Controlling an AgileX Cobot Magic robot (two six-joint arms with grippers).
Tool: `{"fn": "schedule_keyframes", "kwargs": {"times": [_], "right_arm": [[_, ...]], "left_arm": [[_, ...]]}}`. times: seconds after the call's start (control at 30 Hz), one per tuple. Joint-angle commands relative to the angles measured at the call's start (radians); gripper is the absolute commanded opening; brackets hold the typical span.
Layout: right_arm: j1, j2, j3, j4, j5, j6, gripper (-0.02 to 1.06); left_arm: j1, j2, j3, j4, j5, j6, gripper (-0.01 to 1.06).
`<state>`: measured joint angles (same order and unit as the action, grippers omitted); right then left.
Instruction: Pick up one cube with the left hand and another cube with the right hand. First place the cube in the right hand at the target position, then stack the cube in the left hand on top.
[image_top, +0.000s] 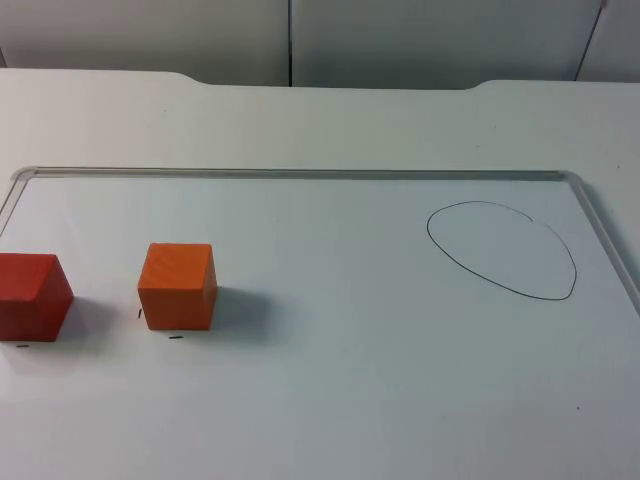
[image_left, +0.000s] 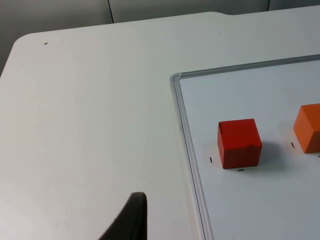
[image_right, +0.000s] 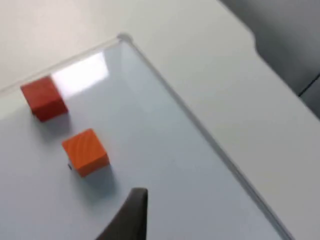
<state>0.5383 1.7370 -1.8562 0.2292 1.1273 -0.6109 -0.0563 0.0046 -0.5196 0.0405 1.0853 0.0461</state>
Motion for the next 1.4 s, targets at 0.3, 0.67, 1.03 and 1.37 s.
{"fn": "schedule_keyframes", "kwargs": {"times": [0.3, 0.67, 1.03, 1.37], "right_arm": [[0.281, 0.374, -0.011, -0.190, -0.110, 0.001, 0.99], [0.341, 0.527, -0.011, -0.229, -0.202, -0.028, 0.98], [0.341, 0.617, -0.023, -0.161, -0.280, -0.088, 0.98], [0.341, 0.663, -0.023, -0.154, -0.299, -0.097, 0.98]], "left_arm": [[0.004, -0.005, 0.007, -0.008, -0.010, 0.000, 1.05], [0.004, -0.005, 0.007, -0.008, -0.010, 0.000, 1.05], [0.004, -0.005, 0.007, -0.008, -0.010, 0.000, 1.05], [0.004, -0.005, 0.007, -0.008, -0.010, 0.000, 1.05]]}}
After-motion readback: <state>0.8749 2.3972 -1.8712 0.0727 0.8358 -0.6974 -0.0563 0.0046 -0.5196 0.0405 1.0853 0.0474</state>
